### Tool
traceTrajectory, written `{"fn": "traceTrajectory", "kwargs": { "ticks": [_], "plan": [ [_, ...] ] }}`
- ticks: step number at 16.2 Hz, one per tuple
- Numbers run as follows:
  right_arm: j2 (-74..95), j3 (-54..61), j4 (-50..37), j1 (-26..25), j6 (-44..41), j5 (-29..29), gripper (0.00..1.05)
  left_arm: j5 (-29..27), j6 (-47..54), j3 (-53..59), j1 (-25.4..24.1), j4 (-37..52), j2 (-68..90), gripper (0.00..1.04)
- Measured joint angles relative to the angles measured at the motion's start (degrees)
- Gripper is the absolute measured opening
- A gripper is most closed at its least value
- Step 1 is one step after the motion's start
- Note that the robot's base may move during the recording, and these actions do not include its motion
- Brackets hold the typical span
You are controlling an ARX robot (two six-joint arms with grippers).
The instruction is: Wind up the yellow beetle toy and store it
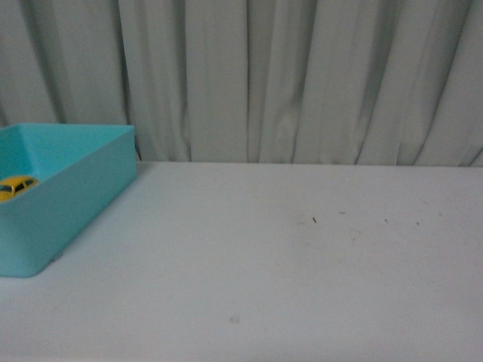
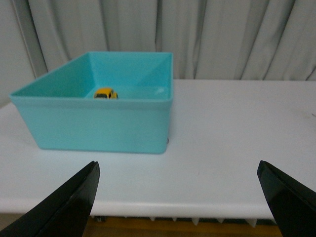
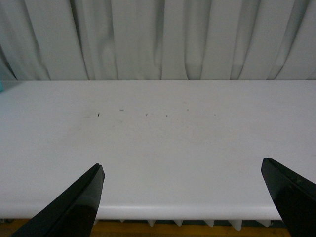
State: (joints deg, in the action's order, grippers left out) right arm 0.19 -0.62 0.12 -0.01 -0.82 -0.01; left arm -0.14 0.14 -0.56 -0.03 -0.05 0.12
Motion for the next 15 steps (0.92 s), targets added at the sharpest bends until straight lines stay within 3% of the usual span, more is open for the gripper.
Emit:
{"fn": "traceTrajectory", "kwargs": {
  "ticks": [15],
  "plan": [
    [0.02, 0.00, 0.15, 0.00, 0.20, 0.00, 0.98, 0.09, 0.04, 0.00, 0.00, -0.13, 0.00, 0.98]
  ]
}}
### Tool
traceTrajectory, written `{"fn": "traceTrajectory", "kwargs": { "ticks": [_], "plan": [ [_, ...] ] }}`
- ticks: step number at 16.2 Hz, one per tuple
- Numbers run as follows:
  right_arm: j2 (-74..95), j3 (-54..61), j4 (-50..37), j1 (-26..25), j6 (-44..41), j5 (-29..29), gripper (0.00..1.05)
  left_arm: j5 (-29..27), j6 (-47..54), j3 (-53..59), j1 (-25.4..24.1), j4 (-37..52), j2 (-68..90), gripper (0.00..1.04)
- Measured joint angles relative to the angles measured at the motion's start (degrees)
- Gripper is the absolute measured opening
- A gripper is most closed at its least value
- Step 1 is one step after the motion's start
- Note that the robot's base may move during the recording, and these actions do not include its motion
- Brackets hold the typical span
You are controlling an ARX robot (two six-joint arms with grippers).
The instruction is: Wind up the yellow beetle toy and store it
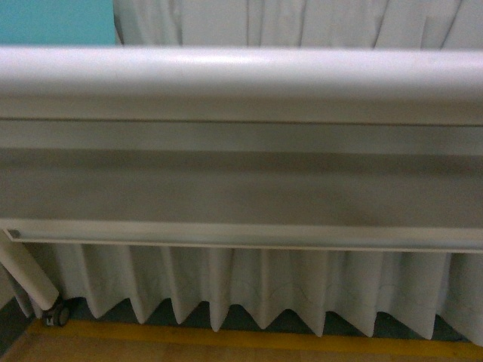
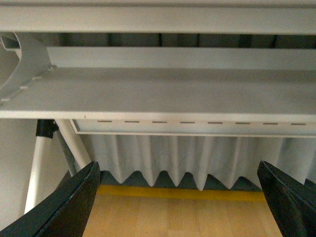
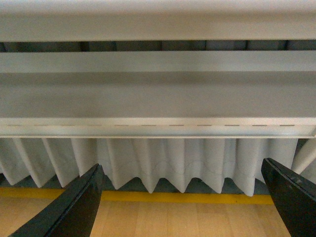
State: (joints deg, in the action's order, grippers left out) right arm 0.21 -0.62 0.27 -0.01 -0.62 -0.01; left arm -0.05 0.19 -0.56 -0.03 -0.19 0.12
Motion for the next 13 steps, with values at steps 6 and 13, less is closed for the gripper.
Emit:
{"fn": "traceTrajectory", "kwargs": {
  "ticks": [6, 13],
  "plan": [
    [-0.02, 0.00, 0.07, 0.00, 0.02, 0.00, 0.98, 0.00, -0.02, 0.00, 0.00, -0.15, 0.00, 0.98],
    [-0.02, 0.00, 0.00, 0.00, 0.02, 0.00, 0.98, 0.02, -0.02, 0.00, 0.00, -0.04, 0.00, 0.98]
  ]
}}
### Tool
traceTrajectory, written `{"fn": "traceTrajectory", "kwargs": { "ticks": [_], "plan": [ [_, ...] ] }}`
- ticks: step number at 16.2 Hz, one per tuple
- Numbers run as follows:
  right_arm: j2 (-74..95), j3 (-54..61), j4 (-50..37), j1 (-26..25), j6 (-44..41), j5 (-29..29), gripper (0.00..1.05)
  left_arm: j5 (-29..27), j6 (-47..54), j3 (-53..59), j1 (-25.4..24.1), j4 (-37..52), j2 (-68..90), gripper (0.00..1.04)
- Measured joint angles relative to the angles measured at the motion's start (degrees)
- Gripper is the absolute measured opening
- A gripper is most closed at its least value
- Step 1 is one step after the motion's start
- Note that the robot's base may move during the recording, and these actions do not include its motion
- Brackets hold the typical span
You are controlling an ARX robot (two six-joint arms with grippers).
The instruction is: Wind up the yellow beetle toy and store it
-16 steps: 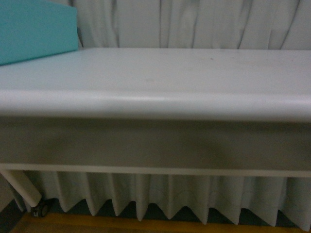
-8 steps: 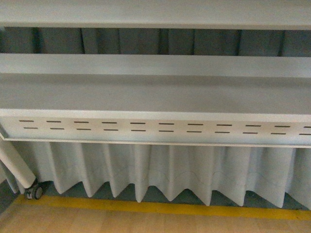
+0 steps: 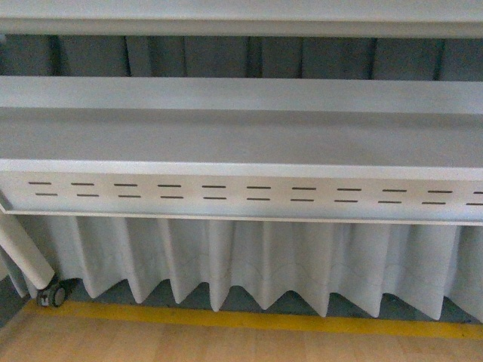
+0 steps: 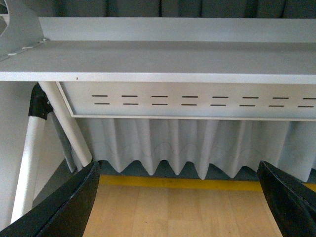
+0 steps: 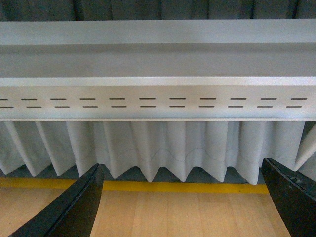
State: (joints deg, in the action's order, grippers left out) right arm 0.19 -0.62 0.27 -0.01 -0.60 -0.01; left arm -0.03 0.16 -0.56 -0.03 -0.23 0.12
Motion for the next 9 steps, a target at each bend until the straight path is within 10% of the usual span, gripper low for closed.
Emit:
{"fn": "traceTrajectory", "kwargs": {
  "ticks": [9],
  "plan": [
    [0.00, 0.00, 0.00, 0.00, 0.00, -0.02, 0.98, 0.00, 0.00, 0.00, 0.00, 0.02, 0.00, 0.98]
  ]
}}
